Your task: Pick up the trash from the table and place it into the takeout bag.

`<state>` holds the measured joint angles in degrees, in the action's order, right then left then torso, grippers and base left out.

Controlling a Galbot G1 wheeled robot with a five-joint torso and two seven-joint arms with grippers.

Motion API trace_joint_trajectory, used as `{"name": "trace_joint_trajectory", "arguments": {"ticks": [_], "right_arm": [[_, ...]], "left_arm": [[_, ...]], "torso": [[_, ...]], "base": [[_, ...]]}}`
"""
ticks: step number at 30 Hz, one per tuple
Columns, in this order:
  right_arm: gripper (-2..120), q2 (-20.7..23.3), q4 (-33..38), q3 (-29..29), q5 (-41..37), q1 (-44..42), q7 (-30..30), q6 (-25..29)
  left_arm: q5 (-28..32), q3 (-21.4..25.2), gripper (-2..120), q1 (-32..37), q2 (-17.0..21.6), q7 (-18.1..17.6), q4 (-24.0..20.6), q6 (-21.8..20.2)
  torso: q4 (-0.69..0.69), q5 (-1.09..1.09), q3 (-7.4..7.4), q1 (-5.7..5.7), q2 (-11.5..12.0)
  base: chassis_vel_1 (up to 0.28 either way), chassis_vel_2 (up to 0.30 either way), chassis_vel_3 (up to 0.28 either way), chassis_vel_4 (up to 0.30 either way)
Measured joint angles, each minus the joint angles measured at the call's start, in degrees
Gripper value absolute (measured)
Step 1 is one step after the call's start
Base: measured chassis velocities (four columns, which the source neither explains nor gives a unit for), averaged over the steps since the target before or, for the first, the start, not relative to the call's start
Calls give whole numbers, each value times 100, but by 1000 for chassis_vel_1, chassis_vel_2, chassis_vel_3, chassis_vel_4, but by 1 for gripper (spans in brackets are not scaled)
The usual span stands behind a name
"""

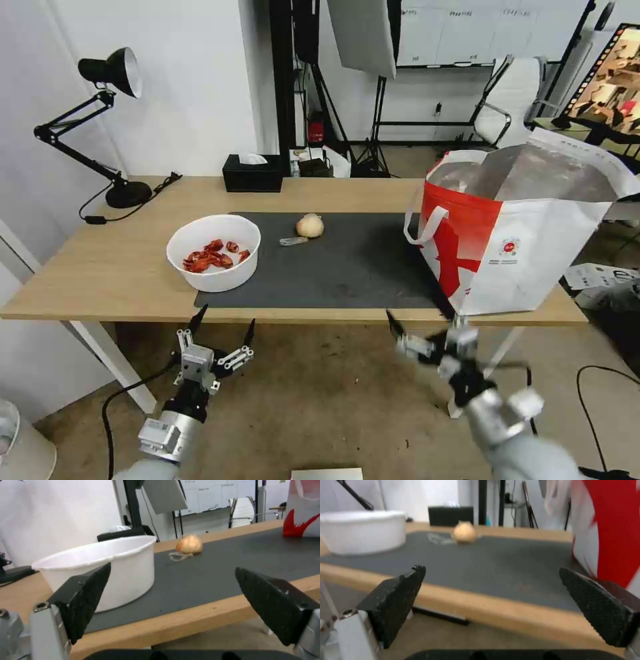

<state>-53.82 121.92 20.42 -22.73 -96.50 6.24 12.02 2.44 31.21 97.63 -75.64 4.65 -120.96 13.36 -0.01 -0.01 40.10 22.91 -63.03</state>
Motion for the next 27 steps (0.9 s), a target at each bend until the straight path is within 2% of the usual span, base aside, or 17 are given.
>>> {"name": "trace_joint_trajectory", "arguments": {"ticks": [20, 25, 27], "right_arm": [[100, -8, -187, -174, -18, 227, 76, -181], [100, 166, -296, -368, -292, 738, 89, -343], [100, 353, -346, -550, -706, 1388, 100, -580]], "left_arm": [[1, -54, 100, -68, 57, 14, 163, 0], [30, -134, 100, -179, 126, 21, 224, -12], [76, -183, 100, -267, 206, 23, 260, -45]], "torso": [[0, 0, 1, 1, 0], [2, 2, 1, 1, 1], [-1, 0, 1, 1, 1]], "base": [[0, 0, 0, 0], [0, 0, 0, 0], [0, 0, 0, 0]]}}
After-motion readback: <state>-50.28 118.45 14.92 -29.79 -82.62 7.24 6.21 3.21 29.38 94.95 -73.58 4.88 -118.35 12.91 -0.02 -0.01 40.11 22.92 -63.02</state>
